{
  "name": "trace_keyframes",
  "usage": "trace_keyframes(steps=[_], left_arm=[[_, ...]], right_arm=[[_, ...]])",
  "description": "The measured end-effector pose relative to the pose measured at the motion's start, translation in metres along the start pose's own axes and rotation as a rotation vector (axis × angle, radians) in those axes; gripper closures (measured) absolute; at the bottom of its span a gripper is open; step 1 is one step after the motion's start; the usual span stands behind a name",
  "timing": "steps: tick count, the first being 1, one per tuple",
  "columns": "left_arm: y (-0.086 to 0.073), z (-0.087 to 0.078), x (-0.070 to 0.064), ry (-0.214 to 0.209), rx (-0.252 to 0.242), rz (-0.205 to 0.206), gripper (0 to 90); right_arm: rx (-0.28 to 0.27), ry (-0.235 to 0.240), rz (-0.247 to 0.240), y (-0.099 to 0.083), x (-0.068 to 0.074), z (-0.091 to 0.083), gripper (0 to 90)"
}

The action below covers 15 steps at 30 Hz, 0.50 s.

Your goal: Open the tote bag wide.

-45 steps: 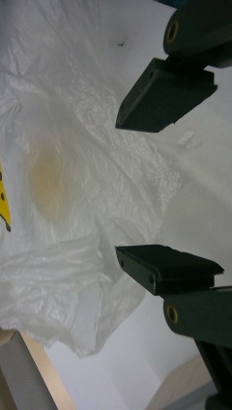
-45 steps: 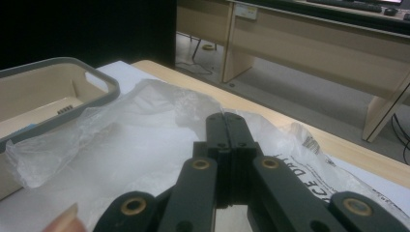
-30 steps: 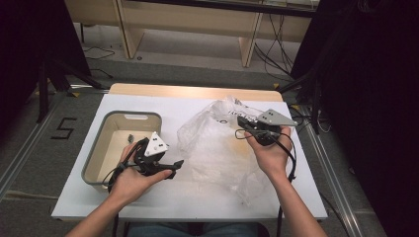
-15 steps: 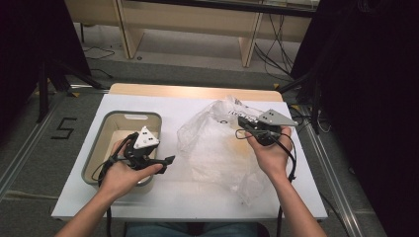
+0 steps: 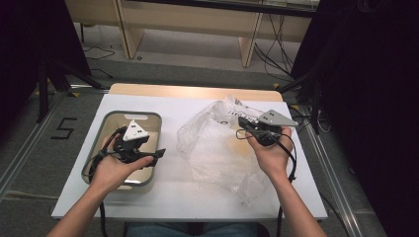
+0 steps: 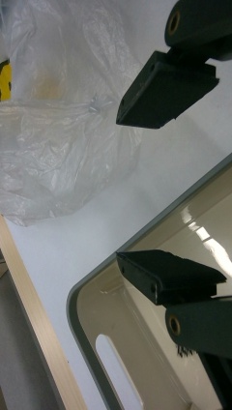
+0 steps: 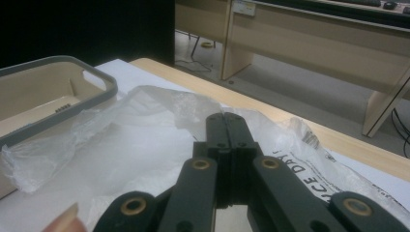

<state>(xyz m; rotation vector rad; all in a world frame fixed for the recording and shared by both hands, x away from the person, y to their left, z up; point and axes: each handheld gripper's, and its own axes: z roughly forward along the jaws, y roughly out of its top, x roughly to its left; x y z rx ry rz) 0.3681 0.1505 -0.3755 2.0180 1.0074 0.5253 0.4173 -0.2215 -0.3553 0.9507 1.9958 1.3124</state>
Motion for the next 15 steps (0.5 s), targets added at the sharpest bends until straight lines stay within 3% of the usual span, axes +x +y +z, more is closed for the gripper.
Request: trace_keyframes(steps=[15], left_arm=[[-0.001, -0.004, 0.017, 0.051, 0.014, -0.035, 29.4]], right_arm=[[0.003, 0.004, -0.002, -0.003, 0.001, -0.001, 90.0]])
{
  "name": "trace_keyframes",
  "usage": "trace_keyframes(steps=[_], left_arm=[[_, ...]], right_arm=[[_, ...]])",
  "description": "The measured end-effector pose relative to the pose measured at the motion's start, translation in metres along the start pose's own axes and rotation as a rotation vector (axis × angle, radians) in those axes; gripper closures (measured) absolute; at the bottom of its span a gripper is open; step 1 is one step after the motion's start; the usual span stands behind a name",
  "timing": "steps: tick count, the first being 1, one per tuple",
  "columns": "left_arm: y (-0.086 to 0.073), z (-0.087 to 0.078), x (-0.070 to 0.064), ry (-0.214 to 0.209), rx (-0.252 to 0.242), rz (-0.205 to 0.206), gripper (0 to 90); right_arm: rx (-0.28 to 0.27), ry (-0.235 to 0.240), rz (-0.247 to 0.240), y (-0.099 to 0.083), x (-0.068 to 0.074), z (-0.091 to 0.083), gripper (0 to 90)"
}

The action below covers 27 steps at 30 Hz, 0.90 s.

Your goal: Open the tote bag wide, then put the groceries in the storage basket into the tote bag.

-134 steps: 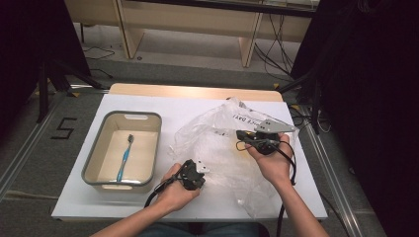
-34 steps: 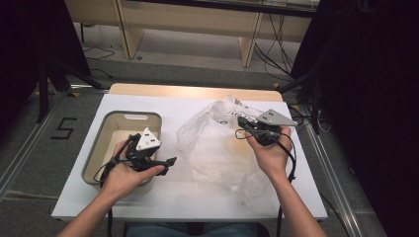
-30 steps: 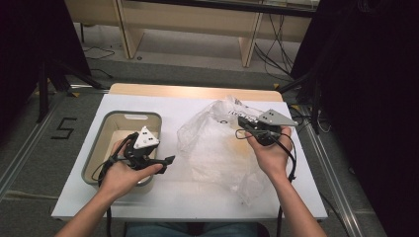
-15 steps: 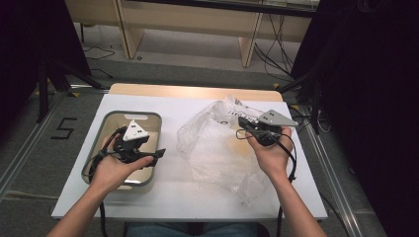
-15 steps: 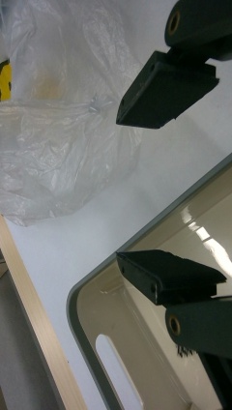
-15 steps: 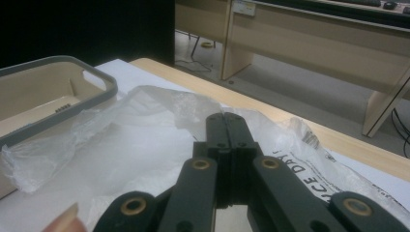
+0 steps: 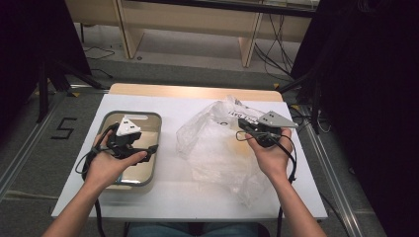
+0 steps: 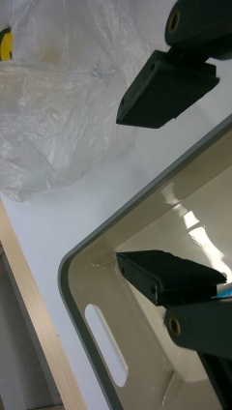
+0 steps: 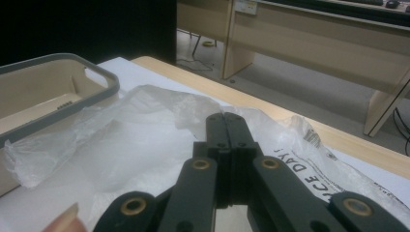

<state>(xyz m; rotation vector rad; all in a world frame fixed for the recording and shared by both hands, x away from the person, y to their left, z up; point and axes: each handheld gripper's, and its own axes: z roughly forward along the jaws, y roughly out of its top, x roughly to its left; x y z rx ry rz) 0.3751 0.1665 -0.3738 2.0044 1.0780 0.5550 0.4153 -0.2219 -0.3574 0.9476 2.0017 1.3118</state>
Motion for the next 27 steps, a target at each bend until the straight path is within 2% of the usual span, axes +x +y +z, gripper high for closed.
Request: trace_keyframes(steps=[6, 14, 27], left_arm=[[-0.001, 0.000, 0.005, 0.016, 0.011, -0.013, 29.3], [-0.002, -0.001, 0.010, 0.012, 0.012, -0.025, 29.3], [-0.003, 0.000, 0.017, 0.031, 0.020, -0.043, 29.4]], right_arm=[[-0.003, -0.001, 0.003, 0.000, 0.000, 0.000, 90.0], [-0.005, -0.004, 0.008, 0.002, 0.000, 0.000, 90.0], [-0.002, -0.002, 0.007, 0.001, -0.001, -0.001, 90.0]])
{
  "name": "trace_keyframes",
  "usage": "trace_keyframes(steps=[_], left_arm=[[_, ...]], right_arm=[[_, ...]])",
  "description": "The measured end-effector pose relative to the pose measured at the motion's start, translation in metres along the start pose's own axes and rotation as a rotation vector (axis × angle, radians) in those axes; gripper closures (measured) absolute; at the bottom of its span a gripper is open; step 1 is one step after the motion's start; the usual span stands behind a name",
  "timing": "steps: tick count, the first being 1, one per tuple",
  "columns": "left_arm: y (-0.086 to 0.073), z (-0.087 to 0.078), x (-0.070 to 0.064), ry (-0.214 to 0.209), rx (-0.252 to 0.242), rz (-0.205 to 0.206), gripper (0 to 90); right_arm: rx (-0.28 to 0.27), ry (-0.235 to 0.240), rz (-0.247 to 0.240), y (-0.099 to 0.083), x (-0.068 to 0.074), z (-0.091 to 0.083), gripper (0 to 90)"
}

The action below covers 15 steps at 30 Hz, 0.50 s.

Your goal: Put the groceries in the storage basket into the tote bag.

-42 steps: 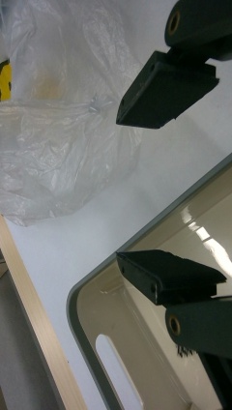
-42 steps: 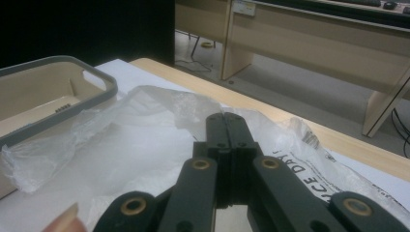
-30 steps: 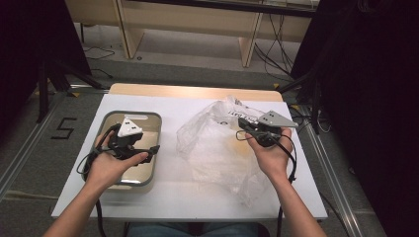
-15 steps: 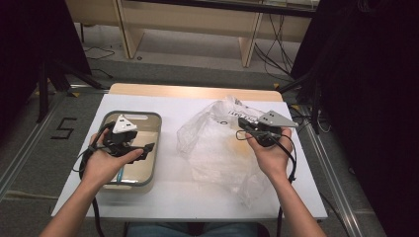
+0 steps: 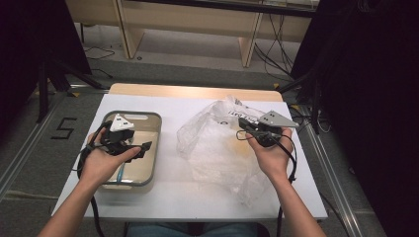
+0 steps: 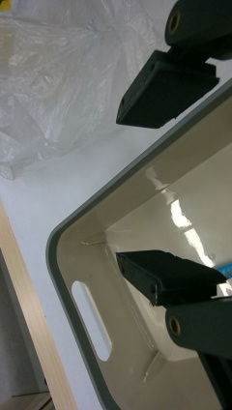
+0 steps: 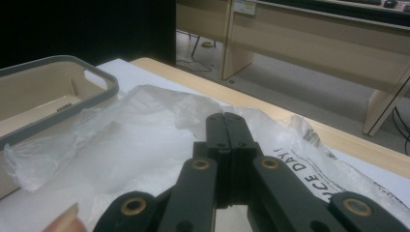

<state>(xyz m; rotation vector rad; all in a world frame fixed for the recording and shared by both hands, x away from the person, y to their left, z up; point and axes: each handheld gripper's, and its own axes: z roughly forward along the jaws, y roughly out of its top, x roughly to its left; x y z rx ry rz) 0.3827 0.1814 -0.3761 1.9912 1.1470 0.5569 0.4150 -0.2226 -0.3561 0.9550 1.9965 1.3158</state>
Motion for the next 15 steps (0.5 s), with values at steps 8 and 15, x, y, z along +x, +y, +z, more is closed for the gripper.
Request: trace_keyframes(steps=[8, 15], left_arm=[[-0.001, 0.003, 0.006, 0.010, 0.039, -0.017, 29.7], [-0.003, 0.008, 0.014, 0.023, 0.068, -0.037, 30.0]], right_arm=[[0.000, -0.003, 0.002, 0.000, 0.000, -0.001, 90.0], [-0.001, -0.003, 0.003, 0.000, 0.000, -0.001, 90.0]])
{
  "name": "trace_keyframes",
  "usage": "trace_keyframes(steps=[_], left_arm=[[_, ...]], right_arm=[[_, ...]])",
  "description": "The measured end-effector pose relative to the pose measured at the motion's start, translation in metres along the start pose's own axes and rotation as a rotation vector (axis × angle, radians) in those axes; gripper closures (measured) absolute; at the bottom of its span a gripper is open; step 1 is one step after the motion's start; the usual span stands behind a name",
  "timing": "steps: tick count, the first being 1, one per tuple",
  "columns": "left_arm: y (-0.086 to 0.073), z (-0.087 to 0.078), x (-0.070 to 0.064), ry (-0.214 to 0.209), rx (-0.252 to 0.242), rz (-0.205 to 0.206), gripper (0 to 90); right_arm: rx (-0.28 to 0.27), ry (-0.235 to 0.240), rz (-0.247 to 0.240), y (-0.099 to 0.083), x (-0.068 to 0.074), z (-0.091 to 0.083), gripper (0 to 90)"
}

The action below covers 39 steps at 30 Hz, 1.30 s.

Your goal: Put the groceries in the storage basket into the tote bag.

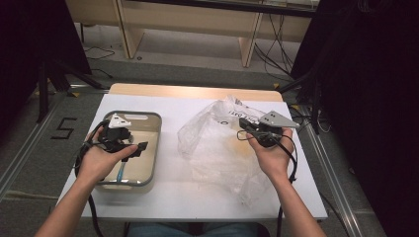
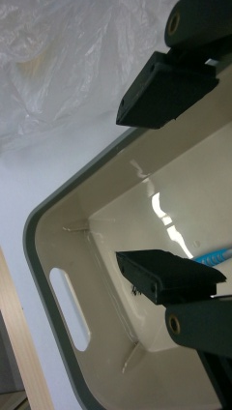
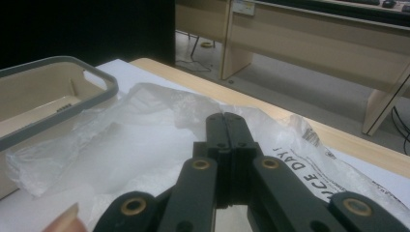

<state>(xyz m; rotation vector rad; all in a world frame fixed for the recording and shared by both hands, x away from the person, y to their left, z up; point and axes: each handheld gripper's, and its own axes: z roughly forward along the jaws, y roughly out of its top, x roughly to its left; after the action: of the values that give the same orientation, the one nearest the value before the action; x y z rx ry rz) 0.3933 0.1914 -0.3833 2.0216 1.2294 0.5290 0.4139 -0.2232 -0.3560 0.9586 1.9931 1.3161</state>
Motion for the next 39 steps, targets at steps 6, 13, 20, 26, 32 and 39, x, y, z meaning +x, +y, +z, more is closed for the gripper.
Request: trace_keyframes(steps=[6, 13, 20, 26, 32, 39], left_arm=[[-0.001, 0.010, 0.007, 0.025, 0.077, 0.004, 30.4], [-0.001, 0.032, 0.017, 0.032, 0.206, -0.019, 31.5], [-0.001, 0.048, 0.031, 0.025, 0.321, -0.066, 32.8], [-0.005, 0.060, 0.039, 0.058, 0.403, -0.089, 33.0], [-0.008, 0.066, 0.043, 0.077, 0.441, -0.098, 35.0], [-0.014, 0.070, 0.045, 0.077, 0.472, -0.108, 36.2]], right_arm=[[0.001, 0.004, -0.002, -0.001, -0.001, 0.000, 90.0], [-0.003, 0.001, 0.003, -0.001, 0.000, -0.003, 90.0], [-0.003, 0.004, 0.002, -0.001, -0.001, -0.001, 90.0], [-0.003, 0.004, 0.003, -0.001, -0.001, -0.002, 90.0], [-0.001, 0.008, 0.000, -0.001, 0.000, -0.001, 90.0], [-0.002, 0.005, 0.002, -0.001, 0.000, -0.002, 90.0]])
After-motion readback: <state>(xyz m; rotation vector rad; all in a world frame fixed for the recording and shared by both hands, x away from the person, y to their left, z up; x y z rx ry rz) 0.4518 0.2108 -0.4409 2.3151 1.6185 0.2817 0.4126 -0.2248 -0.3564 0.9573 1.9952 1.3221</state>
